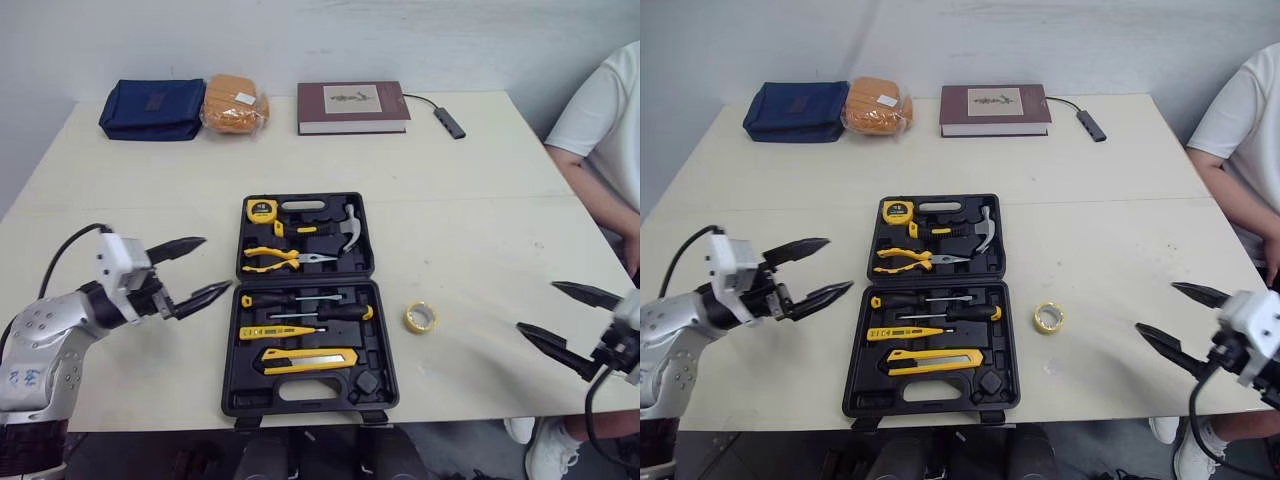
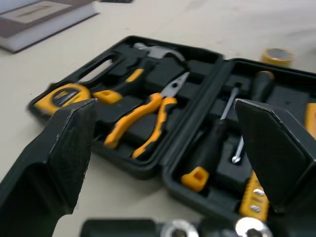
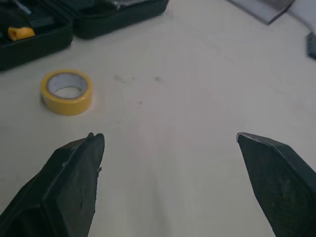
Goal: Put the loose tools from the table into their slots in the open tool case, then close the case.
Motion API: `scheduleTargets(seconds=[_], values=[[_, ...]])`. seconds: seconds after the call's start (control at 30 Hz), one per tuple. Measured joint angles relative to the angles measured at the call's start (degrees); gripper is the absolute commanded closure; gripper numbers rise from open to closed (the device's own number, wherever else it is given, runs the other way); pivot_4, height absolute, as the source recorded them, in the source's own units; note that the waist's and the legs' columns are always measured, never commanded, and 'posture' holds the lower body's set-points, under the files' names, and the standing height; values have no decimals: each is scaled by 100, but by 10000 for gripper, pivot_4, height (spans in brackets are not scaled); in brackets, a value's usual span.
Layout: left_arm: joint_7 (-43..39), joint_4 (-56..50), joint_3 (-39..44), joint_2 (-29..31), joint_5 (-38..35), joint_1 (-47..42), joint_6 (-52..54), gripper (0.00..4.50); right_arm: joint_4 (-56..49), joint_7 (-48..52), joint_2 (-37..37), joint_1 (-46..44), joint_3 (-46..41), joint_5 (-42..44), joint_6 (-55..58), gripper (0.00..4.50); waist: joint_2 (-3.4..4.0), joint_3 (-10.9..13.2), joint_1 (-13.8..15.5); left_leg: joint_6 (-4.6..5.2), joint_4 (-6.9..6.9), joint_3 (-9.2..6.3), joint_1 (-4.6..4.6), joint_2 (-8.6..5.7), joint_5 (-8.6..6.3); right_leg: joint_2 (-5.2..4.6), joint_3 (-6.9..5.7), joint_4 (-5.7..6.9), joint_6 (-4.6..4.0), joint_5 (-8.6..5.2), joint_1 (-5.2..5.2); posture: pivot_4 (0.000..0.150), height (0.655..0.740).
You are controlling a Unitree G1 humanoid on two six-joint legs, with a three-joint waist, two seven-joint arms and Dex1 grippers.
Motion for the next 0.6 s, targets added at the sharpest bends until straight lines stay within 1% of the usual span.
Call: scheduleTargets(seconds=[0.03,0.07,0.13,0.17,0.2,0.23,0.33,0.4,0.47,0.6], values=[[-68,-95,-122,3,-6,-92,58,614,-156,26,-225,-97,100,29,285,0,0,0,-1,4,2,1,0,-1,-1,-1,3,1,3,2,0,1500,7400],[-231,-302,-404,-6,-2,-207,90,614,-435,97,-657,-419,338,184,834,0,4,2,-18,9,8,4,0,-2,1,-3,8,3,8,5,0,1500,7400],[-428,-559,-753,-66,26,-330,70,614,-790,180,-1098,-811,529,335,1317,0,6,5,-11,11,4,4,0,-1,0,-3,9,2,7,5,-2,1500,7400],[-500,-659,-901,-117,55,-371,22,614,-981,204,-1289,-1098,660,421,1598,0,-1,9,-3,7,-1,-1,0,4,0,1,4,-1,1,1,-2,1500,7400],[-509,-659,-938,-145,71,-384,14,614,-1041,208,-1325,-1179,682,456,1687,0,-2,10,4,0,-6,-3,-1,5,3,4,1,-5,-2,0,-4,1500,7400],[-497,-640,-943,-183,95,-375,25,614,-1060,231,-1416,-1466,907,544,1989,0,-3,10,10,-1,-4,-4,-2,10,3,11,-1,-10,-4,-2,-2,1500,7400],[-675,-666,-1133,-310,127,-487,-115,614,-1256,428,-2035,-2819,2362,443,2975,0,16,22,-20,29,7,0,-25,9,14,7,0,-11,-4,-2,-24,1500,7400],[-782,-684,-1256,-333,120,-550,-98,614,-1405,551,-2049,-3571,2967,371,3373,0,15,22,-27,28,16,-5,-55,11,14,10,-4,-10,-4,-1,-49,1500,7400],[-898,-658,-1295,-328,96,-579,-59,614,-1513,714,-2040,-4131,3590,225,3777,0,15,22,-24,30,24,-3,-90,10,19,12,-4,2,-3,-1,-83,1500,7400],[-1019,-620,-1297,-327,79,-589,6,614,-1556,834,-1707,-4691,4646,-306,4119,0,15,22,-16,38,58,-4,-120,9,28,16,-13,8,0,0,-94,1500,7400]])
